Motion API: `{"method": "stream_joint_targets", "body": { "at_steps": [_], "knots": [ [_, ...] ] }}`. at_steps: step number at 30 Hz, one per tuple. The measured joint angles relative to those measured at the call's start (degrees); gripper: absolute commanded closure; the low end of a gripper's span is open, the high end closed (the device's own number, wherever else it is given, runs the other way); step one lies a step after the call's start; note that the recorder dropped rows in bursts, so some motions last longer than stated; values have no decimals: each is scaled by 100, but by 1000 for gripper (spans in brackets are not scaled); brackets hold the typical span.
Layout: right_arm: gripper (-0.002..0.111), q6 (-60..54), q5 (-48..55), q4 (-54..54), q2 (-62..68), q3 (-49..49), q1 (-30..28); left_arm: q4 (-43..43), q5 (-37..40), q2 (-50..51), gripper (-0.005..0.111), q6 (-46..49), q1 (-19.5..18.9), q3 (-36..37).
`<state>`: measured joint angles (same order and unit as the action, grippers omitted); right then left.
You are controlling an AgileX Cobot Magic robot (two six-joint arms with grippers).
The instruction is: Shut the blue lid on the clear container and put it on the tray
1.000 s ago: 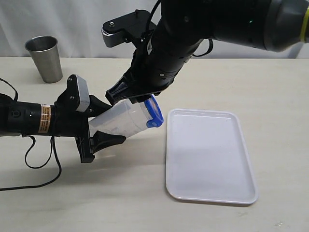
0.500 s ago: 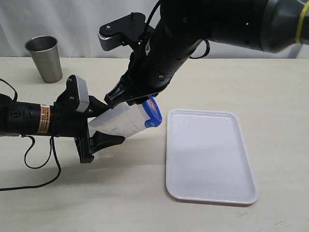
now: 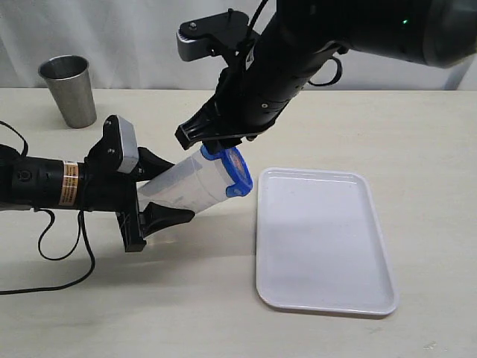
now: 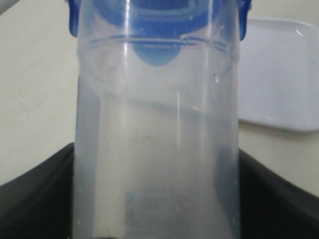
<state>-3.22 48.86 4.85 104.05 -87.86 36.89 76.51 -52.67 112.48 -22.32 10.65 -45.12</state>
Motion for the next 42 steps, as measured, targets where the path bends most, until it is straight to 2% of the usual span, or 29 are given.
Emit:
{"method": "stream_joint_targets", "body": {
  "at_steps": [11,13,17,21,24,27,35,37,42],
  "knots": [
    [73,-305,78,352,295,0,-8,103,289,0,107,0,0,0],
    [78,-451,78,444,320,0,-22,113,307,0,107,0,0,0],
    [93,-646,78,517,400,0,-22,150,403,11,107,0,0,19],
    [100,-961,146,710,526,0,-26,185,598,44,107,11,-10,19],
    [100,-1117,180,981,607,-10,-26,185,650,44,107,11,-10,19],
    [100,-1194,283,1220,705,-10,-2,15,313,34,107,-2,-10,19],
    [99,-1343,369,1288,729,2,36,-115,174,23,107,-2,0,-1],
    [95,-1521,357,1337,628,2,36,-126,118,21,107,-2,0,-1],
    [74,-1889,237,1577,131,2,25,-71,32,-1,107,-2,0,-1]
  ]
}}
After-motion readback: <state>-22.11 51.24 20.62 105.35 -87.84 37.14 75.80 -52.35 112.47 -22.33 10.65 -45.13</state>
